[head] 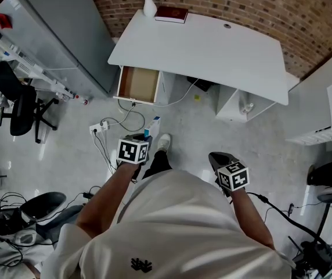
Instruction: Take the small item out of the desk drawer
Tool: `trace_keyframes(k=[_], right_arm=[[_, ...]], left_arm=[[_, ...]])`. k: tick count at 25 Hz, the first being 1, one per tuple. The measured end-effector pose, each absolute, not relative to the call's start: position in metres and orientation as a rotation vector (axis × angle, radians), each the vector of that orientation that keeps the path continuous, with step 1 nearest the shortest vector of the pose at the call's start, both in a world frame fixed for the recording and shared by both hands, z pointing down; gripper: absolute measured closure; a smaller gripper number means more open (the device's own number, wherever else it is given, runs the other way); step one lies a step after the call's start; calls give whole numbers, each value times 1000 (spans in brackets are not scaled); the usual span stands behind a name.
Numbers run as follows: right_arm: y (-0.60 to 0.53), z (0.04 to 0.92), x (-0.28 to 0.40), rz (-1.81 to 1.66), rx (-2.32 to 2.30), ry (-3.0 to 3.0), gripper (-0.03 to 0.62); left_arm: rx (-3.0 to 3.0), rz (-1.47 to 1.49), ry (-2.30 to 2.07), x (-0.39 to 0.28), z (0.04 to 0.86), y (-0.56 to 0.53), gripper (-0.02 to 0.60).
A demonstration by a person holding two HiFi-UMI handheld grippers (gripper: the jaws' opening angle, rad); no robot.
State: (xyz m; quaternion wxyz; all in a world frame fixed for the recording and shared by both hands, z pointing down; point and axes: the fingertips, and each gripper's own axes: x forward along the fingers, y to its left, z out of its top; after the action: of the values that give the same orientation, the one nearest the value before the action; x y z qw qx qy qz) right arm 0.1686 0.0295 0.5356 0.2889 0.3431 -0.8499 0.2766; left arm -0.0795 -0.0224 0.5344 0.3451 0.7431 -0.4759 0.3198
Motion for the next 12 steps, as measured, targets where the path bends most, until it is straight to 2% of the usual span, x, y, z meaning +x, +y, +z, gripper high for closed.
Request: trace_keyframes(k=[12], right_arm=[[28,532,166,717,914,-2279,563]], left_arm=[[1916,826,-1247,-83,533,-20,485]])
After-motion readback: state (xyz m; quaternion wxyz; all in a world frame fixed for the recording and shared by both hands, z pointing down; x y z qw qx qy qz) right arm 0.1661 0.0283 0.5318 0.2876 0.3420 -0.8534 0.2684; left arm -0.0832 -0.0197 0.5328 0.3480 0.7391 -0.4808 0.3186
